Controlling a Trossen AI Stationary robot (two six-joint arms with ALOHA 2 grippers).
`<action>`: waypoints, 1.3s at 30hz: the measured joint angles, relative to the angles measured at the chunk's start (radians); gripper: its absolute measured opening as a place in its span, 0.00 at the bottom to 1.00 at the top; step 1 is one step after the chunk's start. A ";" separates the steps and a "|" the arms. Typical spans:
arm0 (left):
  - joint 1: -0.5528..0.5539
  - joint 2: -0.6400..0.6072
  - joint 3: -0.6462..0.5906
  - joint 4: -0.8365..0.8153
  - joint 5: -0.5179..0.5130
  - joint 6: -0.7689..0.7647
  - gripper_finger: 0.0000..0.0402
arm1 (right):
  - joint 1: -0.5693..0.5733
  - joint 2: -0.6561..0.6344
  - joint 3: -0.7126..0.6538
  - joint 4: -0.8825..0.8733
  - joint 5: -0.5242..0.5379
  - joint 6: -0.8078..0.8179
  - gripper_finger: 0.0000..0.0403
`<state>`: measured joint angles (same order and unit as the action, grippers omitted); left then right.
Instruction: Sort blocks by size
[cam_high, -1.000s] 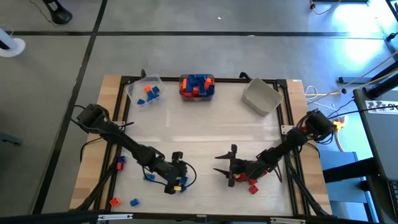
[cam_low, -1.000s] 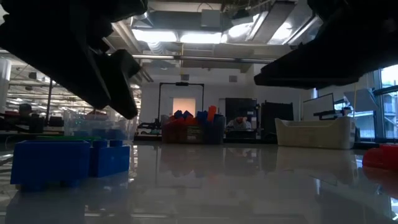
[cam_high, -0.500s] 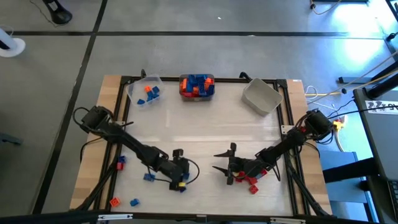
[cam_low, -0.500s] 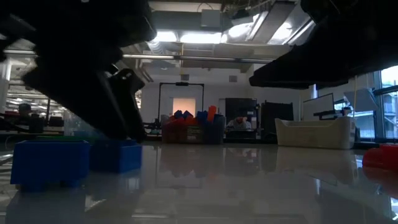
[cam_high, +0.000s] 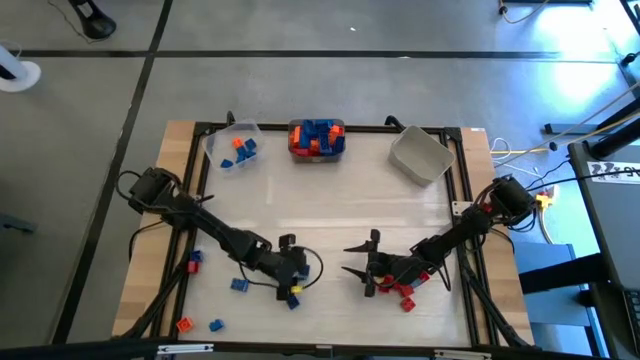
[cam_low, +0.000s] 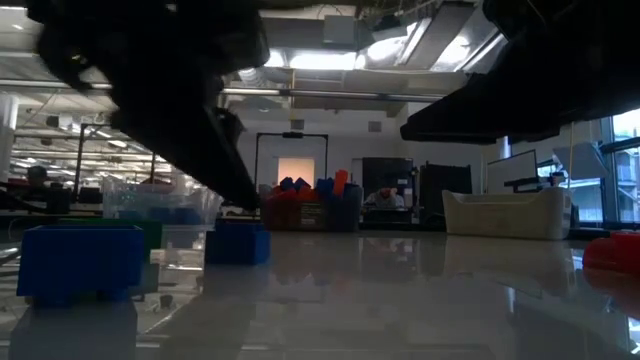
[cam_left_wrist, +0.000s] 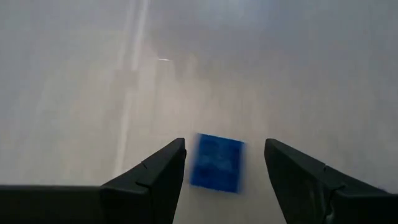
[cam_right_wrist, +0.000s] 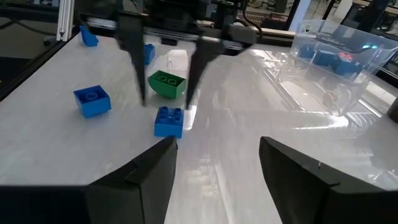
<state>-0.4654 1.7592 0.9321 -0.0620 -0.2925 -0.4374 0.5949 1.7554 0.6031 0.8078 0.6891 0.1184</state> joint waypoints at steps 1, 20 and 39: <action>-0.009 0.000 0.000 -0.001 0.003 0.007 0.52 | 0.000 0.000 0.000 -0.001 0.000 0.000 0.57; -0.001 0.019 -0.020 0.066 -0.093 0.129 0.52 | 0.000 0.000 0.000 -0.002 0.000 0.000 0.57; 0.050 0.080 -0.060 0.178 -0.006 0.150 0.52 | 0.000 0.000 0.000 -0.003 -0.001 0.005 0.57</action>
<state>-0.4150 1.8387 0.8722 0.1157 -0.2981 -0.2876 0.5949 1.7554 0.6033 0.8045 0.6884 0.1234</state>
